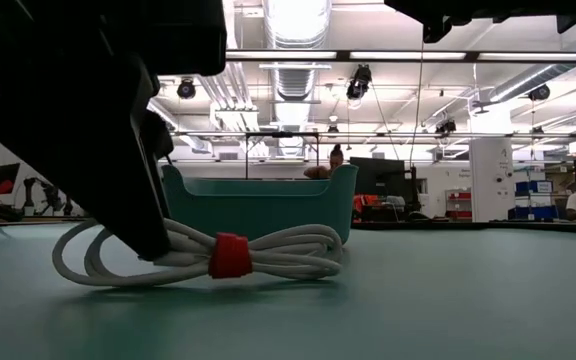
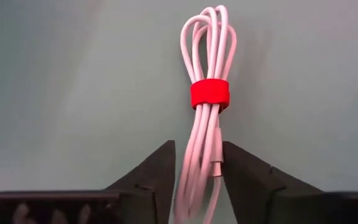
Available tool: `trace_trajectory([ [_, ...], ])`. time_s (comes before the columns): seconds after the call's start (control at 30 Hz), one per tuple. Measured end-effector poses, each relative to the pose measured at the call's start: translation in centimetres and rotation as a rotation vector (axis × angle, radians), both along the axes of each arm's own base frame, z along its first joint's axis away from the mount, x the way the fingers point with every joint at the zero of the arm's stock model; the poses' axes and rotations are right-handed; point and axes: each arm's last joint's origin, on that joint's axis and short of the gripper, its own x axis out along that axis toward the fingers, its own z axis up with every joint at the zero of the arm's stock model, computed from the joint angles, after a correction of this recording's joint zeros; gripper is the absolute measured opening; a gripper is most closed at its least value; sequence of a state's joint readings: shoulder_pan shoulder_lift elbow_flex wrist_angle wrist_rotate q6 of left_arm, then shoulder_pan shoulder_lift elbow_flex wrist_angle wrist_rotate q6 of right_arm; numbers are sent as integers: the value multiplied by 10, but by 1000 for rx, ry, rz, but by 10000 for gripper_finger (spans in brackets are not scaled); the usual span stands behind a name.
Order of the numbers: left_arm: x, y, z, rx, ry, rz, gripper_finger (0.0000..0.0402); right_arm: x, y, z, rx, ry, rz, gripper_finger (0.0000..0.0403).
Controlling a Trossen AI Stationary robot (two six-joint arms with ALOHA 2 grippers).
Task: Pick and place USB-C Cables
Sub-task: Put the white charger cable into the green bin
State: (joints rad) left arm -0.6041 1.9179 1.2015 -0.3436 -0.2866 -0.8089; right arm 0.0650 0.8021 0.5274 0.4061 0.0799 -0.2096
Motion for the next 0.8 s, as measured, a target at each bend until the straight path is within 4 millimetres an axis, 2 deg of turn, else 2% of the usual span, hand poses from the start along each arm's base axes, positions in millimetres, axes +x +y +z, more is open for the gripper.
trace_trajectory([
  [0.47,-1,-1,-1,-27,26,-24,31,0,0,0,0,0,0,73],
  [0.8,-2,0,1,-22,26,-47,24,0,0,0,0,0,-1,73],
])
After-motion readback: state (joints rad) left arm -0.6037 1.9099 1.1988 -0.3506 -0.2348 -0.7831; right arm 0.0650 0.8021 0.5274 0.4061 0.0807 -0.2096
